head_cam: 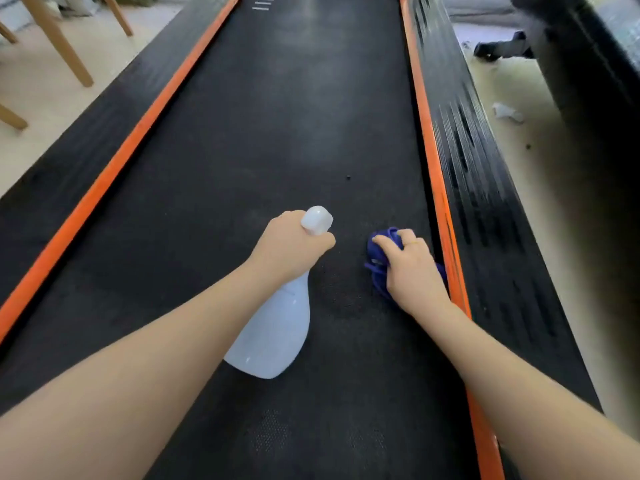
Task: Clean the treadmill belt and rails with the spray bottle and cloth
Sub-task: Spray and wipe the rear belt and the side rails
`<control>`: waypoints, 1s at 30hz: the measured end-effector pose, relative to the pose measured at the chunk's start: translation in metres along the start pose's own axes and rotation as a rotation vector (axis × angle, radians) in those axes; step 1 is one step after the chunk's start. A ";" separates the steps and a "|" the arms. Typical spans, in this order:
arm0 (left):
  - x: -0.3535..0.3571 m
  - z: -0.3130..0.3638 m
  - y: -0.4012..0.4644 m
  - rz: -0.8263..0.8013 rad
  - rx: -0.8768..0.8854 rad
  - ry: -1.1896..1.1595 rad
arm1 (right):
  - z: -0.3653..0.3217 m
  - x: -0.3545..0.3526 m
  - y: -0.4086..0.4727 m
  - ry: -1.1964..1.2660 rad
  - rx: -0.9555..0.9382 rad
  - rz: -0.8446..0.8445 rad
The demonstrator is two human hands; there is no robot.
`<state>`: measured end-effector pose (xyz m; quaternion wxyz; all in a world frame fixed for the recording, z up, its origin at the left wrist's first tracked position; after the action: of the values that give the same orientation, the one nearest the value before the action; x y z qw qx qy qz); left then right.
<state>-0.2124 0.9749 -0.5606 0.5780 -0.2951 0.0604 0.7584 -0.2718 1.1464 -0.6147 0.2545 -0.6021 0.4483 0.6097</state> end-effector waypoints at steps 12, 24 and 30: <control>-0.020 -0.028 0.004 0.031 -0.144 -0.068 | -0.017 0.010 0.011 0.024 0.048 -0.001; -0.066 -0.065 -0.020 0.068 -0.200 -0.059 | -0.102 0.022 0.009 0.066 -0.103 -0.156; -0.106 -0.086 -0.034 0.136 -0.211 -0.072 | -0.098 0.034 0.037 0.001 0.007 -0.106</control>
<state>-0.1326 0.8598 -0.5681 0.4928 -0.3224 -0.0207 0.8080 -0.2591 1.0378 -0.6256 0.2882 -0.6244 0.4182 0.5934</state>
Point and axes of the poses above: each hand's wrist, its own y-axis towards the middle knuckle, its own x-axis out of the palm, z = x × y, the point moved 10 cm from there along y, towards the middle knuckle, and after that the axes turned 9 degrees about -y, right-handed, at the moved point
